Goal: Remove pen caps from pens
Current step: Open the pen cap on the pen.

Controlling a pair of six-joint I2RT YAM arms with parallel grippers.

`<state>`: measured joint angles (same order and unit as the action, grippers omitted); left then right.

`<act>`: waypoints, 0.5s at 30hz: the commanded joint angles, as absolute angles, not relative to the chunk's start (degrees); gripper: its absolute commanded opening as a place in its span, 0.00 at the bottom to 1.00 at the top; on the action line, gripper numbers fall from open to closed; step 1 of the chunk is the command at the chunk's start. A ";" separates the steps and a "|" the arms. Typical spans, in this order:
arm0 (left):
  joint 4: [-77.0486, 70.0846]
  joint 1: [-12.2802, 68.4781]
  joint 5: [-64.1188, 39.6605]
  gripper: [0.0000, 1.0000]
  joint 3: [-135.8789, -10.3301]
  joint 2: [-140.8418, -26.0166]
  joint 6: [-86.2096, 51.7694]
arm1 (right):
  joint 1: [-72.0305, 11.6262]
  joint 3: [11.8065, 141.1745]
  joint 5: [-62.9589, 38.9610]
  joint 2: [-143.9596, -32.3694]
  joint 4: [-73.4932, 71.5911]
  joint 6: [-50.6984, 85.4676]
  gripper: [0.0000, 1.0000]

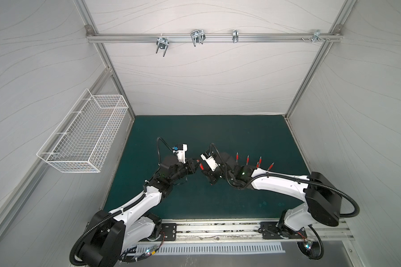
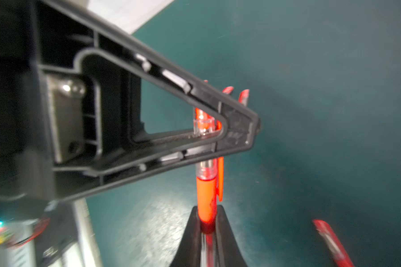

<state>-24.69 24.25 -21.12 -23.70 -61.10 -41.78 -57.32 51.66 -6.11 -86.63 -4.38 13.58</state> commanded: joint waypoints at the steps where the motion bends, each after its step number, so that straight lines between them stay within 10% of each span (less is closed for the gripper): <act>1: -32.13 22.36 -15.55 0.00 -25.49 -60.47 -41.13 | -54.15 47.93 -22.60 -86.39 -0.07 15.18 0.00; 7: -32.10 22.32 -15.73 0.00 -25.53 -60.47 -41.31 | -54.50 48.96 -18.74 -86.66 2.35 14.45 0.00; 15: -30.84 20.21 -16.92 0.00 -26.10 -60.35 -42.66 | -68.44 55.28 25.98 -90.45 11.92 9.71 0.00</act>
